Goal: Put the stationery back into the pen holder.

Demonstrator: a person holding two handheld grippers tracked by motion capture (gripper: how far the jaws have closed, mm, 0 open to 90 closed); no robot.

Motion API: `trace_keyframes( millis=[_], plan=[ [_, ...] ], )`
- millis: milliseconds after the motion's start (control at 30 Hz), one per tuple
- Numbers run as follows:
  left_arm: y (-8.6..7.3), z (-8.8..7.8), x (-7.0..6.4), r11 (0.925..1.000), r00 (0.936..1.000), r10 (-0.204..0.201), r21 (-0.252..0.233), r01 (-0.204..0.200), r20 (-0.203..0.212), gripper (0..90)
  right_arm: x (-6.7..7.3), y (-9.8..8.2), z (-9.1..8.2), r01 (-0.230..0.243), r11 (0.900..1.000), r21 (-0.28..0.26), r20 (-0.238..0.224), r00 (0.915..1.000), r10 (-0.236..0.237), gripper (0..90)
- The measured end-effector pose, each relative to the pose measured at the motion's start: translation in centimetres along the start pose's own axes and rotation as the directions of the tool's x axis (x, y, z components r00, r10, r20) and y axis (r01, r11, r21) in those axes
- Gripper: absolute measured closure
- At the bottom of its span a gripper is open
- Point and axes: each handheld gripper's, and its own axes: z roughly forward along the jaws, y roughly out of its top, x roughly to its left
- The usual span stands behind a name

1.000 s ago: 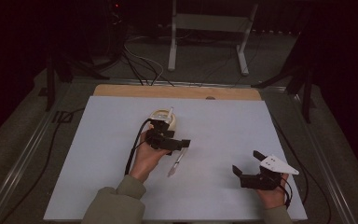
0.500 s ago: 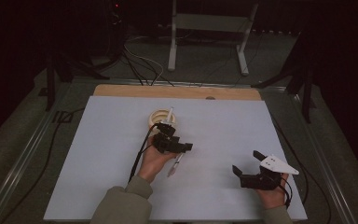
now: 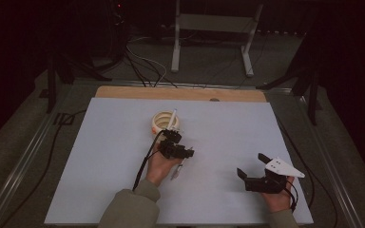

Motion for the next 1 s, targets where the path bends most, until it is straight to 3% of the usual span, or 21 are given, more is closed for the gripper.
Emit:
trace_keyframes(
  millis=[300,500,667,800,1000],
  plan=[
    [-0.2,0.46,-0.25,0.9988,0.9993,0.026,0.043,-0.025,-0.027,63.5,0.01,0.0,0.03,0.001,1.0,0.001,0.0,1.0,-0.001,0.0],
    [-0.23,0.56,-0.45,0.9983,0.9978,0.036,0.047,-0.033,-0.055,70.9,0.02,-0.01,0.02,0.001,1.0,0.003,0.002,1.0,-0.001,0.0],
    [-0.23,0.64,-0.59,0.9971,0.9978,0.041,0.066,-0.037,-0.053,78.5,0.03,-0.01,0.05,0.001,1.0,0.006,0.004,1.0,-0.001,0.0],
    [-0.19,0.65,-0.59,0.997,0.9978,0.04,0.069,-0.037,-0.053,79.6,0.04,-0.01,0.05,0.002,1.0,0.006,0.005,1.0,-0.002,0.0],
    [-0.19,0.54,-0.06,0.9979,0.9998,0.014,0.063,-0.012,-0.018,80.8,-0.02,0.0,-0.02,0.001,1.0,0.004,0.007,1.0,-0.001,0.0]
  ],
)
